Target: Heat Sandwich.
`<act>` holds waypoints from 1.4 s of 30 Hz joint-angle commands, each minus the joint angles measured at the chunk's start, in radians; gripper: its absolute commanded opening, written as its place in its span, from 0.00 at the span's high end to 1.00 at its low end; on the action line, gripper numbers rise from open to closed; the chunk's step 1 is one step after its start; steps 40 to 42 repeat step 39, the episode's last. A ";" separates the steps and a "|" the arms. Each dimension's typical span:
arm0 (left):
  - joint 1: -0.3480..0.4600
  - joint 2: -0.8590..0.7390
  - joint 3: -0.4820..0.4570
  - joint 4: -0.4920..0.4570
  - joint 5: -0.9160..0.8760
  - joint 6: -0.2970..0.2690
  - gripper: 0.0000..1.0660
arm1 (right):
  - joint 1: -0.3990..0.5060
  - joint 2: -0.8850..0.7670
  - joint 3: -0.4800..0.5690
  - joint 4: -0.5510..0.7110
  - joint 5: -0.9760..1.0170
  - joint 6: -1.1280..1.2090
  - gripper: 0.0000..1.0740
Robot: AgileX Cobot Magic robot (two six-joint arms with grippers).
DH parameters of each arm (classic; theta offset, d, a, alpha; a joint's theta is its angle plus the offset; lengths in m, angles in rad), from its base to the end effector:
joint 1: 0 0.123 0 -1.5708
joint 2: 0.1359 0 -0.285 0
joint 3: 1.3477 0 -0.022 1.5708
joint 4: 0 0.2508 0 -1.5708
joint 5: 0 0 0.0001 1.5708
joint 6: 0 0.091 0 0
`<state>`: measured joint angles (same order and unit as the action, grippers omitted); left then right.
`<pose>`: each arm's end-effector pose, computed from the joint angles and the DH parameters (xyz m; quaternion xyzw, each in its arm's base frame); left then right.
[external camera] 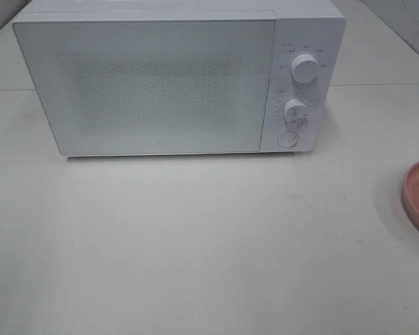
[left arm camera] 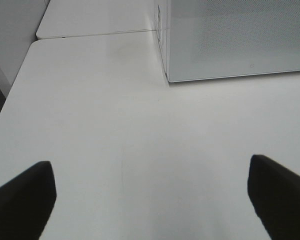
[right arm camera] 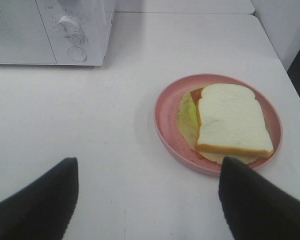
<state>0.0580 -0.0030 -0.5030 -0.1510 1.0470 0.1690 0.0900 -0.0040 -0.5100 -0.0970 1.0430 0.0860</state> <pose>-0.0049 -0.0122 0.2800 0.0495 0.8442 -0.0151 0.5335 -0.0054 -0.0081 0.2818 0.0001 0.8439 -0.0013 0.5366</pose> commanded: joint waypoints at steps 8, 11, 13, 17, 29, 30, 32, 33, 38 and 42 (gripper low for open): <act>-0.004 -0.030 0.000 -0.003 -0.002 -0.007 0.08 | -0.007 -0.027 0.000 -0.002 -0.006 0.006 0.30; -0.004 -0.030 0.000 -0.003 -0.002 -0.007 0.08 | -0.007 -0.027 0.000 -0.002 -0.006 0.006 0.30; -0.004 -0.030 0.000 -0.003 -0.002 -0.007 0.08 | -0.007 -0.027 0.000 -0.002 -0.006 0.006 0.30; -0.004 -0.030 0.000 -0.003 -0.002 -0.007 0.08 | -0.007 -0.027 0.000 -0.002 -0.006 0.006 0.30; -0.004 -0.030 0.000 -0.003 -0.002 -0.007 0.08 | -0.007 -0.027 0.000 -0.002 -0.006 0.006 0.30; -0.004 -0.030 0.000 -0.003 -0.002 -0.007 0.08 | -0.007 -0.027 0.000 -0.002 -0.006 0.006 0.30; -0.004 -0.030 0.000 -0.003 -0.002 -0.007 0.08 | -0.007 -0.027 0.000 -0.002 -0.006 0.006 0.30; -0.004 -0.030 0.000 -0.003 -0.002 -0.007 0.08 | -0.007 -0.027 0.000 -0.002 -0.006 0.006 0.30; -0.004 -0.030 0.000 -0.003 -0.002 -0.007 0.08 | -0.007 -0.027 0.000 -0.002 -0.006 0.006 0.30; -0.004 -0.030 0.000 -0.003 -0.002 -0.007 0.08 | -0.007 -0.027 0.000 -0.002 -0.006 0.006 0.30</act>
